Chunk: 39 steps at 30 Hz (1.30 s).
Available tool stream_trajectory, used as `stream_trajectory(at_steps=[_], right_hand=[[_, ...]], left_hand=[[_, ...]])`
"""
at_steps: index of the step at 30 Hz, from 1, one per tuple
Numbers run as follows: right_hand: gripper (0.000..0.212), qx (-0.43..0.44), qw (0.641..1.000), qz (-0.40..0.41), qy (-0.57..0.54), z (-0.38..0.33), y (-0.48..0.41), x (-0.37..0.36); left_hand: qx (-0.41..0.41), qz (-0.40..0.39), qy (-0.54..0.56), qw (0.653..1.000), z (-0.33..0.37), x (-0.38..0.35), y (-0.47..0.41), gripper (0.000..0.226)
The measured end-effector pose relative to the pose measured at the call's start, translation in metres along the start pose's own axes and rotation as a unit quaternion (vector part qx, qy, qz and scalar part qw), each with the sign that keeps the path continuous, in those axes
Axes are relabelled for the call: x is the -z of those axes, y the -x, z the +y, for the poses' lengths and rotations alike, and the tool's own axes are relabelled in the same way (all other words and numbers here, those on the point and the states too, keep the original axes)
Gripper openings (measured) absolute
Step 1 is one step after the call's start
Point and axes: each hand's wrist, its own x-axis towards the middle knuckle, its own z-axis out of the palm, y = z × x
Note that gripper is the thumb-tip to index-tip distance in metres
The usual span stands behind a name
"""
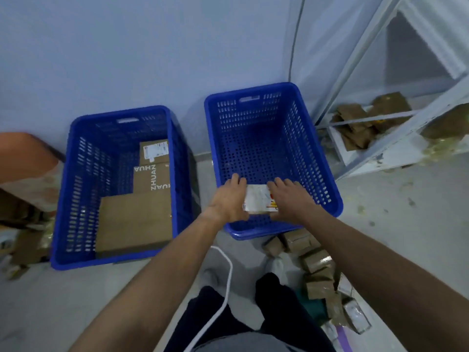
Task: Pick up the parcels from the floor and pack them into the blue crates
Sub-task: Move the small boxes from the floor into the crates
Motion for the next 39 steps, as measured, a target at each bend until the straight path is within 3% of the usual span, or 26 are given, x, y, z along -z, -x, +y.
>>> stream_trajectory(at_steps=[7,13,17,20,23,29,31,34,39], right_hand=[[0.087,0.046,0.997,-0.061,-0.019,0.037,-0.079,-0.051],[0.091,0.033,0.989,-0.132,-0.056,0.045,-0.131,-0.136],[0.086,0.043,0.980,-0.180,-0.067,0.041,-0.165,-0.190],[0.083,0.048,0.976,-0.201,-0.066,0.039,-0.189,-0.225],[0.086,0.051,0.975,-0.211,-0.044,0.041,-0.201,-0.254],[0.091,0.035,0.963,-0.263,-0.041,0.035,-0.208,-0.299],[0.087,0.030,0.956,-0.286,-0.062,0.032,-0.213,-0.306],[0.065,-0.001,0.938,-0.319,-0.140,0.031,-0.219,-0.311],[0.075,-0.006,0.919,-0.345,-0.191,0.032,-0.220,-0.318]], left_hand=[[0.070,-0.072,0.056,0.993,-0.015,-0.056,-0.068,0.076],[0.074,-0.126,0.079,0.986,-0.034,-0.144,-0.117,0.080],[0.145,-0.222,0.157,0.951,-0.046,-0.204,-0.145,0.084],[0.188,-0.237,0.176,0.937,-0.054,-0.238,-0.168,0.070],[0.199,-0.254,0.176,0.930,-0.054,-0.267,-0.181,0.061],[0.216,-0.289,0.129,0.924,-0.047,-0.306,-0.191,0.074],[0.216,-0.307,0.107,0.921,-0.045,-0.314,-0.188,0.068],[0.215,-0.332,0.077,0.915,-0.046,-0.322,-0.180,0.067],[0.192,-0.347,0.039,0.917,-0.046,-0.320,-0.179,0.071]])
